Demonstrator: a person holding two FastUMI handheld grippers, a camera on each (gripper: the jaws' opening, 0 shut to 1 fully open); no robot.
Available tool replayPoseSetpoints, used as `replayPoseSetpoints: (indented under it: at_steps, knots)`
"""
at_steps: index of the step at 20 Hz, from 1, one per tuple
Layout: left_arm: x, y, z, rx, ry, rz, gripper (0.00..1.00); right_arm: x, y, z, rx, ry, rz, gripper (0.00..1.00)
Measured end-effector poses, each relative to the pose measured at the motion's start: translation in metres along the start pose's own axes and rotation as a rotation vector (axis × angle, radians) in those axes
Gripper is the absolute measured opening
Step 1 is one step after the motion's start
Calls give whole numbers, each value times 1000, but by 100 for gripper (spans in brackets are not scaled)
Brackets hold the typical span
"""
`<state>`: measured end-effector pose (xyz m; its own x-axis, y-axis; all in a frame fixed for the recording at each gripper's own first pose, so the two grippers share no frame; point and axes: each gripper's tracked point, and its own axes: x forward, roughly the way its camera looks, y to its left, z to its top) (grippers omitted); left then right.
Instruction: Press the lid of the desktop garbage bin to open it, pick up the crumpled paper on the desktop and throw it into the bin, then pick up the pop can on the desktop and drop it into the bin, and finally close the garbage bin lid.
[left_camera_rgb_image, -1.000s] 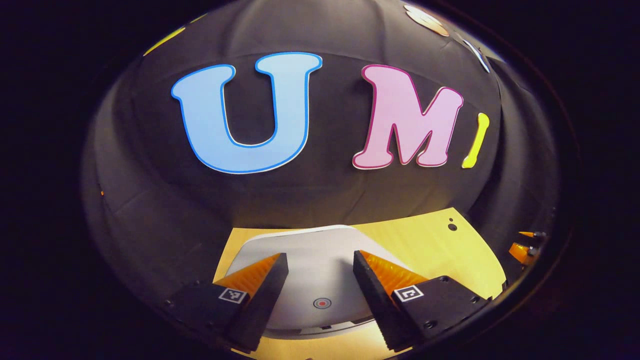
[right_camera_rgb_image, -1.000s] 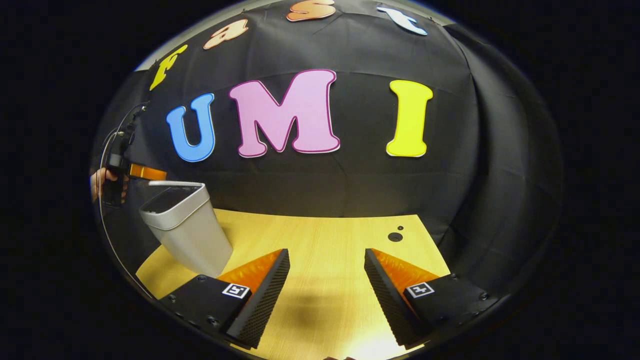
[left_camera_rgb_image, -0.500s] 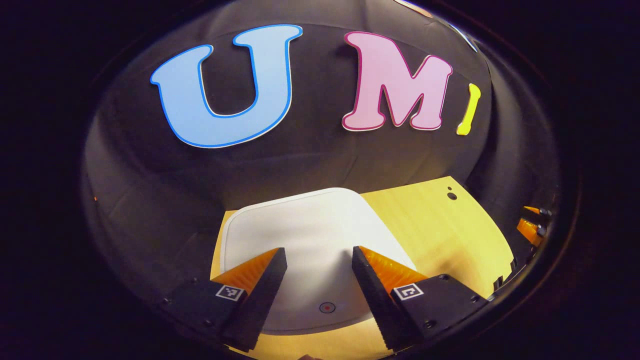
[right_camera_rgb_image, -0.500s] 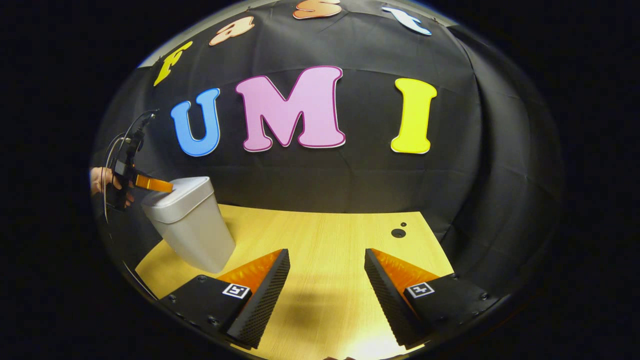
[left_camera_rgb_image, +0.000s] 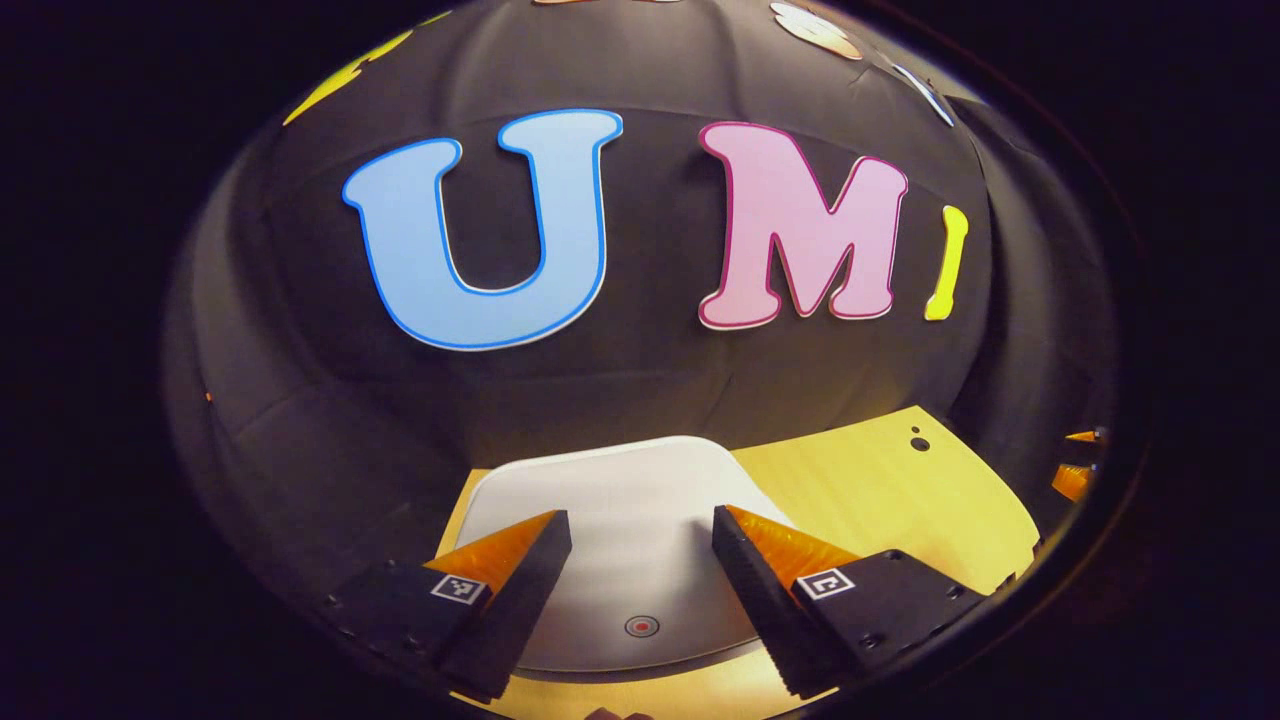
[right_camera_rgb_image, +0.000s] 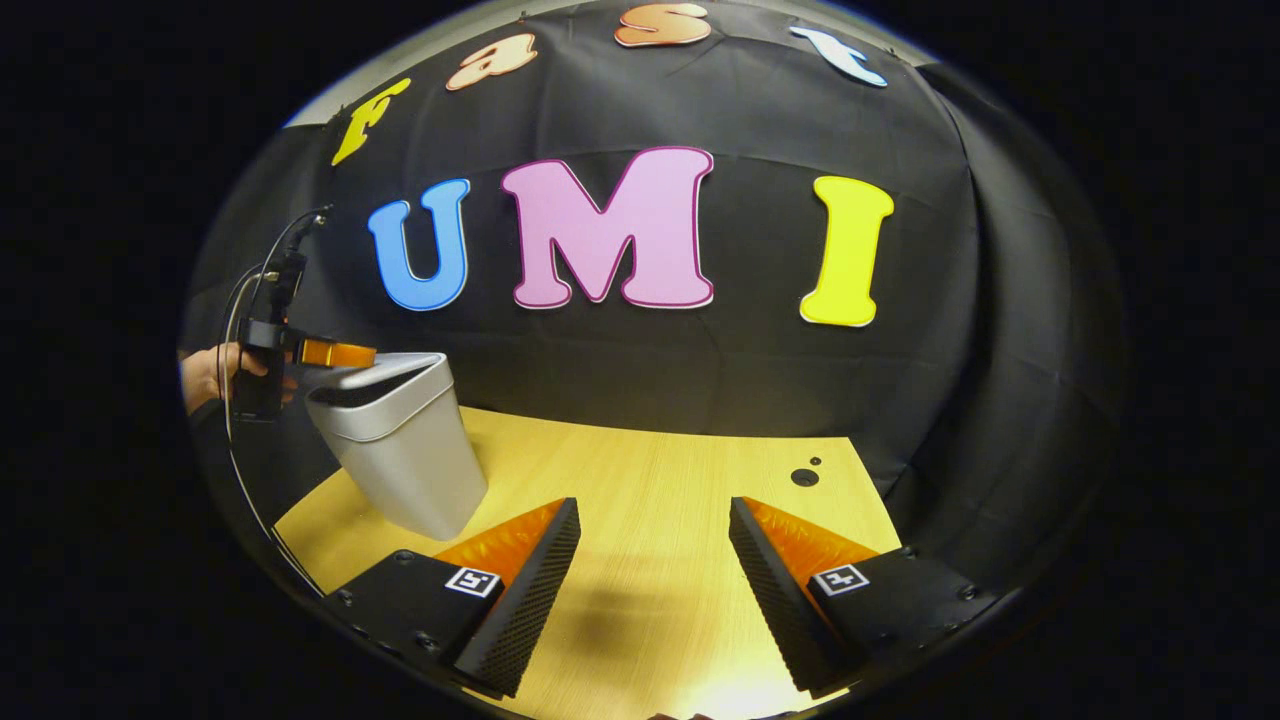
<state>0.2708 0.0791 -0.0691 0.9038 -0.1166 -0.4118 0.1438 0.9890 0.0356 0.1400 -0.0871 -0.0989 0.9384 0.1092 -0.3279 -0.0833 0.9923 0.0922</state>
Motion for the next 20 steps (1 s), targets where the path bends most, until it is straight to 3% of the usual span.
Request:
replayPoseSetpoints:
  at_steps: [4,9,20]
  knots:
    - [-3,10,-8,-50,59,27,98,-6,1,-1,-2,-4,7,97]
    - [-11,13,-12,-14,74,39,99,-10,-2,-1,-15,-10,11,97]
    - [-21,-10,-63,-25,248,-23,99,-2,7,-2,-5,-15,44,97]
